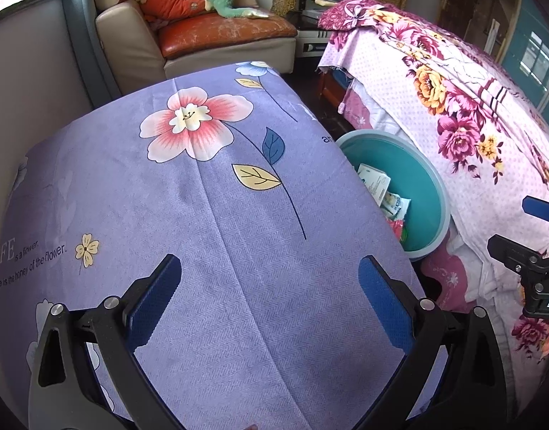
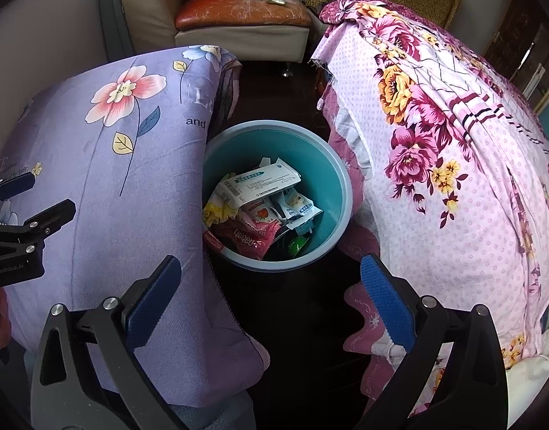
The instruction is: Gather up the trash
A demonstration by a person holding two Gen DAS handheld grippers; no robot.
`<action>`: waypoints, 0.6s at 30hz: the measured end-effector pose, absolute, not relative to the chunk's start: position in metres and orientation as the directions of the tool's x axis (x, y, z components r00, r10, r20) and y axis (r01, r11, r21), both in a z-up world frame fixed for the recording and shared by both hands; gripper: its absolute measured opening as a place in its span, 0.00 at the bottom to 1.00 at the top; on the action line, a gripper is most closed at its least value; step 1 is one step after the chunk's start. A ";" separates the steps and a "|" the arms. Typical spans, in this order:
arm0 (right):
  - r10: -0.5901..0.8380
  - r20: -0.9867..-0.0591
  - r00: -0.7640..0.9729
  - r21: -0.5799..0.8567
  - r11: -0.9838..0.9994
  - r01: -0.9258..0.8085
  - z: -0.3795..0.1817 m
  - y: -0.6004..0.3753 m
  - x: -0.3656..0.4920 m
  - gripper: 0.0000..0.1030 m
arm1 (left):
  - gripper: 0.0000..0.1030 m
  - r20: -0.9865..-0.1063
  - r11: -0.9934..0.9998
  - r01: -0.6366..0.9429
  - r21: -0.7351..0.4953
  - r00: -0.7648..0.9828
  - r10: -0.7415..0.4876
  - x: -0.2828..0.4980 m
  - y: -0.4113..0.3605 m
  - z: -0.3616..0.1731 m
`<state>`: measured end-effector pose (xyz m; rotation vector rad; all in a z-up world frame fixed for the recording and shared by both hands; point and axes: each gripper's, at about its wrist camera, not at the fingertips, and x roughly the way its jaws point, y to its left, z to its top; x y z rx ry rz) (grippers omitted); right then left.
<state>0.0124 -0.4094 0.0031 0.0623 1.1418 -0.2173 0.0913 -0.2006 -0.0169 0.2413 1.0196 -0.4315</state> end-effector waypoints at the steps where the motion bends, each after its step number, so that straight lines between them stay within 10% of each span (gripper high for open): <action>1: -0.139 -0.908 0.396 -0.060 0.977 0.204 0.002 -0.409 0.012 0.93 | 0.96 -0.862 0.891 0.455 -0.002 0.451 -0.232 0.091 -0.200 -0.018; 18: -0.152 -0.915 0.373 -0.065 0.970 0.234 -0.014 -0.414 0.015 0.93 | 0.96 -0.845 0.882 0.472 0.009 0.476 -0.245 0.086 -0.208 -0.026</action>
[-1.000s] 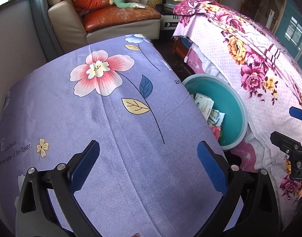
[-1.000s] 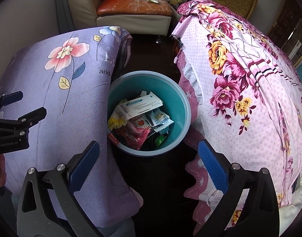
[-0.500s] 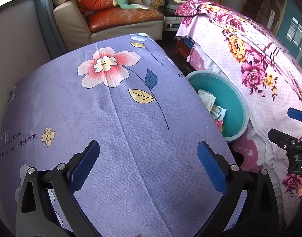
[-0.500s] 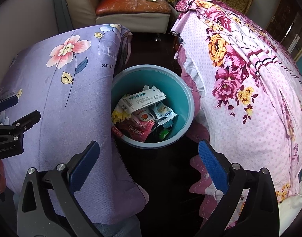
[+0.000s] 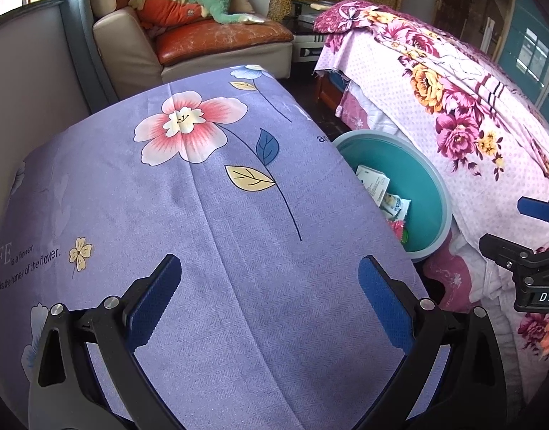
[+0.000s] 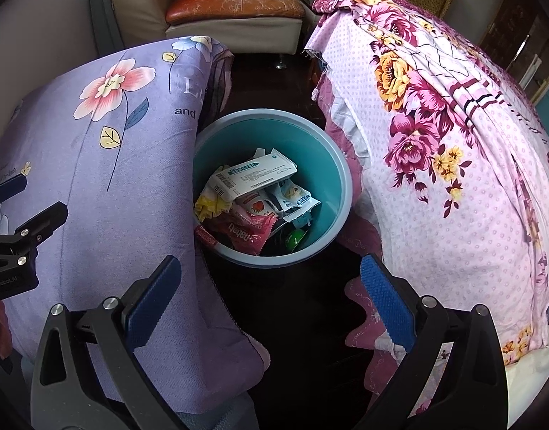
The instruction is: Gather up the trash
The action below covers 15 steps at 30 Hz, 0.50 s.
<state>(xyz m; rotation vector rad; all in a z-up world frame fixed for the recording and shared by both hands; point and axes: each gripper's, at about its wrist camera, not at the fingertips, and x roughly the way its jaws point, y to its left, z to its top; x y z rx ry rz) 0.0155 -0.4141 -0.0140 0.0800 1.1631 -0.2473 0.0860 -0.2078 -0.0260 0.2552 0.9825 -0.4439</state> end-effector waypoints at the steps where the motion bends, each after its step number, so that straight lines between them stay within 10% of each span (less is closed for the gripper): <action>1: -0.149 -0.916 0.372 -0.062 0.970 0.236 -0.015 -0.414 0.016 0.93 | 0.96 -0.845 0.880 0.474 0.010 0.475 -0.246 0.086 -0.209 -0.027; 15: -0.150 -0.918 0.367 -0.065 0.971 0.232 -0.016 -0.415 0.020 0.93 | 0.96 -0.842 0.886 0.463 0.033 0.490 -0.225 0.091 -0.209 -0.027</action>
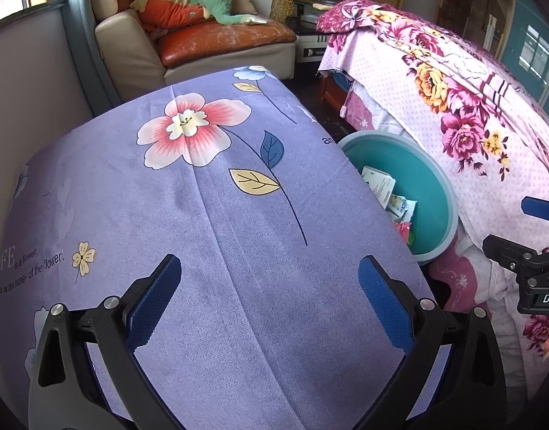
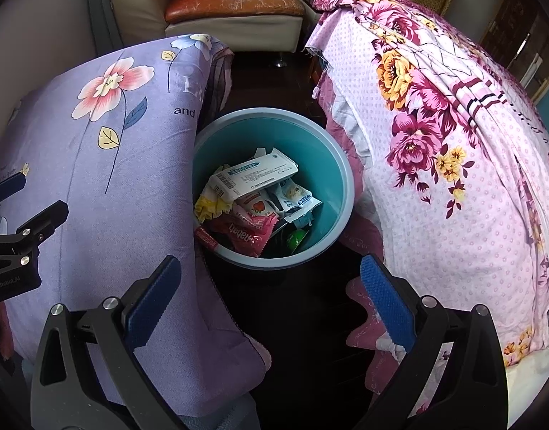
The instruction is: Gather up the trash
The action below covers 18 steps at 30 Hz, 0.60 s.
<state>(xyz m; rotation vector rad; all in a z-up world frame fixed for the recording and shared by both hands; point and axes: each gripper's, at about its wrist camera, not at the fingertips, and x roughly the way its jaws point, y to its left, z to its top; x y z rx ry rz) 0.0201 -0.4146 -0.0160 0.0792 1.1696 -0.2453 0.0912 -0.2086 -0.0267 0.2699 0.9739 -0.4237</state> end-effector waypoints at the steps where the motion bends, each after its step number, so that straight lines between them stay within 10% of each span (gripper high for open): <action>1: -0.151 -0.918 0.367 -0.067 0.970 0.232 -0.016 -0.414 0.020 0.93 | 0.96 -0.842 0.885 0.463 0.034 0.491 -0.225 0.091 -0.209 -0.026; 18: -0.157 -0.918 0.364 -0.076 0.971 0.228 -0.013 -0.414 0.023 0.93 | 0.96 -0.844 0.888 0.459 0.035 0.490 -0.220 0.094 -0.209 -0.026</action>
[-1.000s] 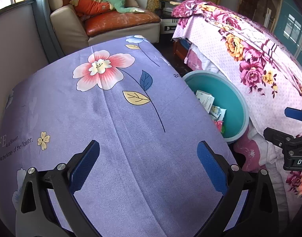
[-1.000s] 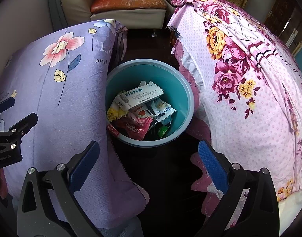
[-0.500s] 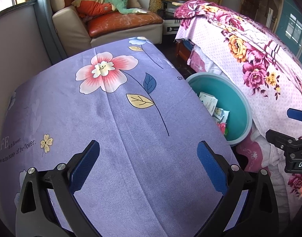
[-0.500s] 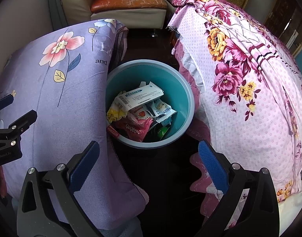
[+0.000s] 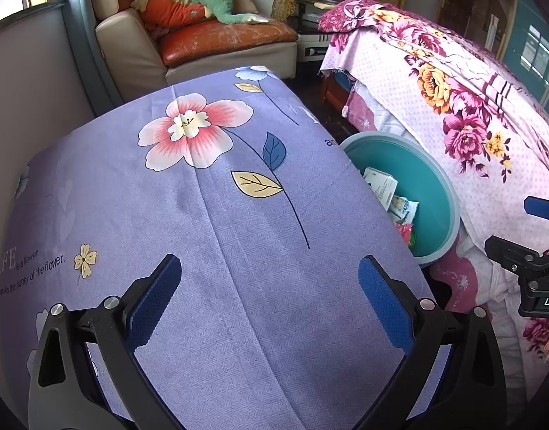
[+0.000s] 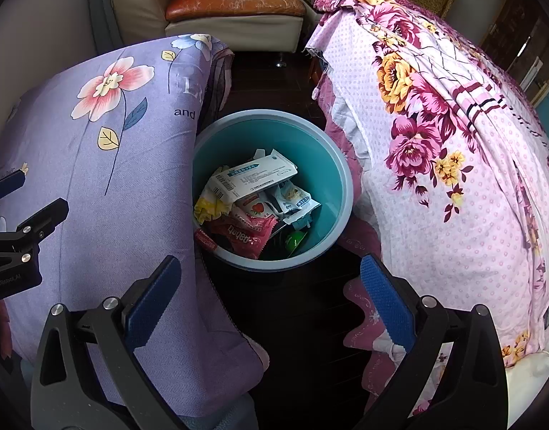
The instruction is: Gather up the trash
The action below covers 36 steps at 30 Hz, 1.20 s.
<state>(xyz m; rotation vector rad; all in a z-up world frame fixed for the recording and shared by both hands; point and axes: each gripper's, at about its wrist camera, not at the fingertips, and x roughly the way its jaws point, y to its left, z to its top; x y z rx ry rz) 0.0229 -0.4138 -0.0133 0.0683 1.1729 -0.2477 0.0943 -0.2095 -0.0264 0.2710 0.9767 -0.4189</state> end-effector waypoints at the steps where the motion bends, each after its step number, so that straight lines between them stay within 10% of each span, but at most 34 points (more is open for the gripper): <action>1: -0.158 -0.918 0.364 -0.077 0.971 0.227 -0.013 -0.413 0.024 0.93 | 0.96 -0.844 0.887 0.460 0.034 0.488 -0.221 0.094 -0.210 -0.026; 36: -0.153 -0.931 0.332 -0.076 0.969 0.234 -0.027 -0.415 0.027 0.93 | 0.96 -0.864 0.884 0.466 0.032 0.458 -0.209 0.103 -0.212 -0.040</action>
